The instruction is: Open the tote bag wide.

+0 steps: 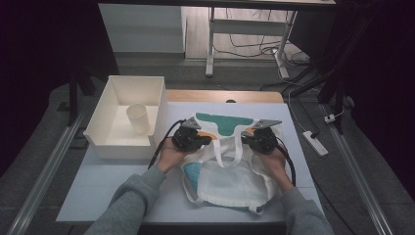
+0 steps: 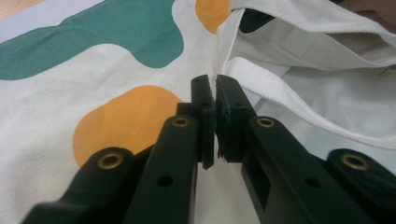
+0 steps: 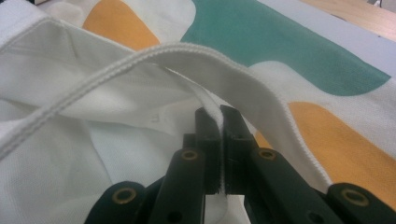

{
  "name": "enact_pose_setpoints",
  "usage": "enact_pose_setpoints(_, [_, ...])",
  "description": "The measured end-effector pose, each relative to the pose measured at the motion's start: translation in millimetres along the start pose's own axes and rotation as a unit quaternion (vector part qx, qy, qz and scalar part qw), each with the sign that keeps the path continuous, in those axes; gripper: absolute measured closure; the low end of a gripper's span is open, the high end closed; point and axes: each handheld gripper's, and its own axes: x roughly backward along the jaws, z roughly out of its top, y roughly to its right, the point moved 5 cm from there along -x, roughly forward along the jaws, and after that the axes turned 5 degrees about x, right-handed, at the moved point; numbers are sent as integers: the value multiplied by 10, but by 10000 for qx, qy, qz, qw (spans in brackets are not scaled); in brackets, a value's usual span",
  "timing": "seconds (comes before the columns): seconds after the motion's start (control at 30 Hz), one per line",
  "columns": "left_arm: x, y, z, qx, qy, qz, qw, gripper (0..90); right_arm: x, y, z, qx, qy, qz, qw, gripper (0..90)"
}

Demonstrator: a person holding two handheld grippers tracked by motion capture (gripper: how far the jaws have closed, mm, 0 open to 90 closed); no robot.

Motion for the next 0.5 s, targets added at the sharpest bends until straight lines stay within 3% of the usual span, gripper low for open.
enact_pose_setpoints(0.1, [16, -1, 1, -1, 31, 4, 10000, 783, -5, -3, -9, -11, 6, 17, 10000, 873])
enact_pose_setpoints(0.23, [111, 19, 32, -73, 153, 120, 9998, 623, 1, 4, -17, -67, 34, 25, 10000, 870])
enact_pose_setpoints(0.5, [381, 203, 82, -354, 305, 165, 9988, 482, -3, 30, -45, -187, 67, 78, 9998, 870])
